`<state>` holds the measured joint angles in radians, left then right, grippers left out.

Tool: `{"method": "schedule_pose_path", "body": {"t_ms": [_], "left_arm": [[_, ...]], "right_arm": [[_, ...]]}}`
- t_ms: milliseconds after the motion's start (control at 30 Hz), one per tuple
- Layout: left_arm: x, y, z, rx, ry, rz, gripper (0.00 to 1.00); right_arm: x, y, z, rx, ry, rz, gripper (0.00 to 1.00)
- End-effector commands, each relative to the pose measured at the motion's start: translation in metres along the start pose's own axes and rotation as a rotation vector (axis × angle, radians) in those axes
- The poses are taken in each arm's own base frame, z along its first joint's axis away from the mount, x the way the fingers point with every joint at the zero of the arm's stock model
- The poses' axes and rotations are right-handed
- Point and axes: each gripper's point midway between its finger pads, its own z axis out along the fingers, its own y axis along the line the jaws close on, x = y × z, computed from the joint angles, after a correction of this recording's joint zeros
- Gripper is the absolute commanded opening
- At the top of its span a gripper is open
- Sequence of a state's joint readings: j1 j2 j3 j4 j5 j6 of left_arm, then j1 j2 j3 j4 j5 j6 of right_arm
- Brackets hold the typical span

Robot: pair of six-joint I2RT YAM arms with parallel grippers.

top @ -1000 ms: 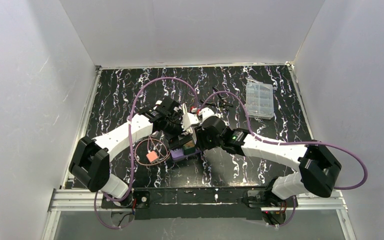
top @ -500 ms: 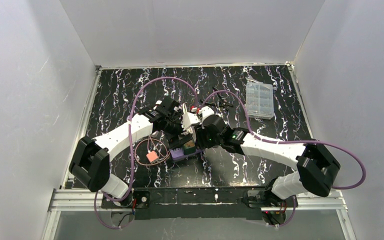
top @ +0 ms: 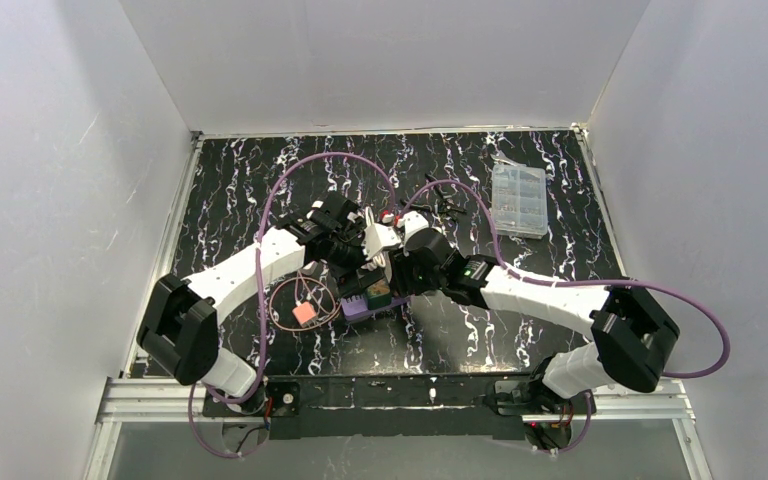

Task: Insert the plug
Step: Insert the plug into the socket.

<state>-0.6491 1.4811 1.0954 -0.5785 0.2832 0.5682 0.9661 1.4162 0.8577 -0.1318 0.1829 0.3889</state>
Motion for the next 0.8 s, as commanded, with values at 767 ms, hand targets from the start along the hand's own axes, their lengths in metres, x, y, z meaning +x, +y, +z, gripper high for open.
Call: {"method": "schedule_pose_path", "body": {"t_ms": [767], "left_arm": [[-0.029, 0.0, -0.021, -0.001, -0.076, -0.029, 0.94]], "right_arm": [[0.087, -0.032, -0.008, 0.11, 0.217, -0.033, 0.21]]}}
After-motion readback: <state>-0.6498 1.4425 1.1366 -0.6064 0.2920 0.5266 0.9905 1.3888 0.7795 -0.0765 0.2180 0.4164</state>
